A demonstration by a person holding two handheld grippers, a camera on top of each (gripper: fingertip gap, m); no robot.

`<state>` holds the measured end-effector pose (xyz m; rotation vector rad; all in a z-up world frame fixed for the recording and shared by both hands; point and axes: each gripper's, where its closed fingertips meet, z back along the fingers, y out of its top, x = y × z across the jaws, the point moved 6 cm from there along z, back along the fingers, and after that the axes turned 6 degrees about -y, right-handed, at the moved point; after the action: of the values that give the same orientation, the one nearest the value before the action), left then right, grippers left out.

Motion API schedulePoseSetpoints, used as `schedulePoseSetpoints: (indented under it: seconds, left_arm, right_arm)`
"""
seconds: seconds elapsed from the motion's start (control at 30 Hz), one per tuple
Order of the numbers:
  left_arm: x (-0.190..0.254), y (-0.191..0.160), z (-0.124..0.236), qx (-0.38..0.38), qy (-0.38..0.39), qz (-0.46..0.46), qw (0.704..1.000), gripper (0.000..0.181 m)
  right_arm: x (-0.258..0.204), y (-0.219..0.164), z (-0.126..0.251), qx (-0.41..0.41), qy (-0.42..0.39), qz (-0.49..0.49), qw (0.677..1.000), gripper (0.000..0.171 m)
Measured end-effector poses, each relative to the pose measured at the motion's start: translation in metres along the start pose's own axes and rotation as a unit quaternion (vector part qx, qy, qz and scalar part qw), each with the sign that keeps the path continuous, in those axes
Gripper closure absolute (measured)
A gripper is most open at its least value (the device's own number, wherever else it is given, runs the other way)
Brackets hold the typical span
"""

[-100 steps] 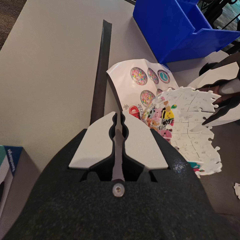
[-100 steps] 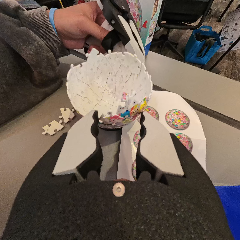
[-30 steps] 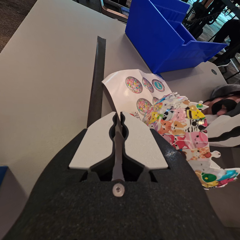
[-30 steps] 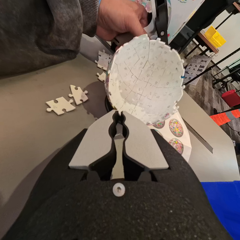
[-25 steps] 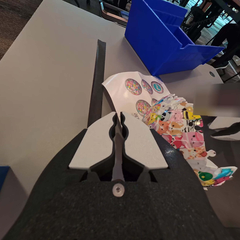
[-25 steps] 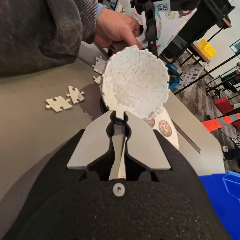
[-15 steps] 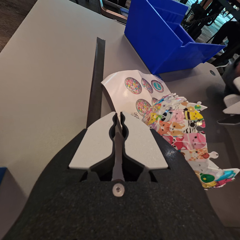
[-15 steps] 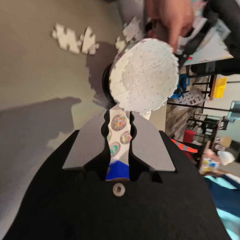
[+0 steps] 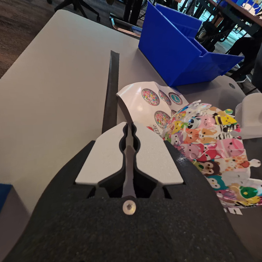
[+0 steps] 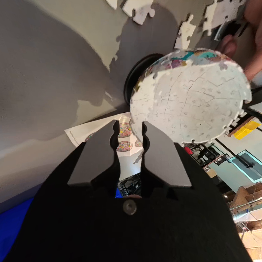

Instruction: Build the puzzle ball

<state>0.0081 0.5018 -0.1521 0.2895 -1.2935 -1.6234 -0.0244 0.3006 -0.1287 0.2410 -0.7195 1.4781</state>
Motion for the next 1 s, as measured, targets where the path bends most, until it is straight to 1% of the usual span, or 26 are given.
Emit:
schedulePoseSetpoints:
  seconds: [0.17, 0.33, 0.53, 0.63, 1.0]
  left_arm:
    - [0.001, 0.004, 0.003, 0.017, -0.001, -0.014, 1.0, 0.177]
    - [-0.002, 0.003, 0.004, 0.013, -0.001, -0.008, 1.0, 0.177]
    - [-0.002, 0.002, 0.002, 0.005, -0.003, -0.009, 1.0, 0.177]
    - [-0.002, 0.002, 0.002, 0.003, -0.002, -0.009, 1.0, 0.177]
    - [-0.001, 0.001, 0.0, -0.004, 0.0, -0.011, 1.0, 0.177]
  right_arm:
    - [0.004, -0.001, -0.006, -0.029, 0.013, 0.023, 0.999, 0.149]
    - [0.004, 0.001, -0.011, -0.044, 0.033, 0.047, 0.997, 0.157]
    - [0.003, -0.001, -0.018, -0.073, 0.049, 0.073, 0.993, 0.158]
    - [0.004, -0.001, -0.02, -0.078, 0.05, 0.082, 0.992, 0.163]
    - [0.005, 0.0, -0.018, -0.082, 0.048, 0.091, 0.991, 0.168]
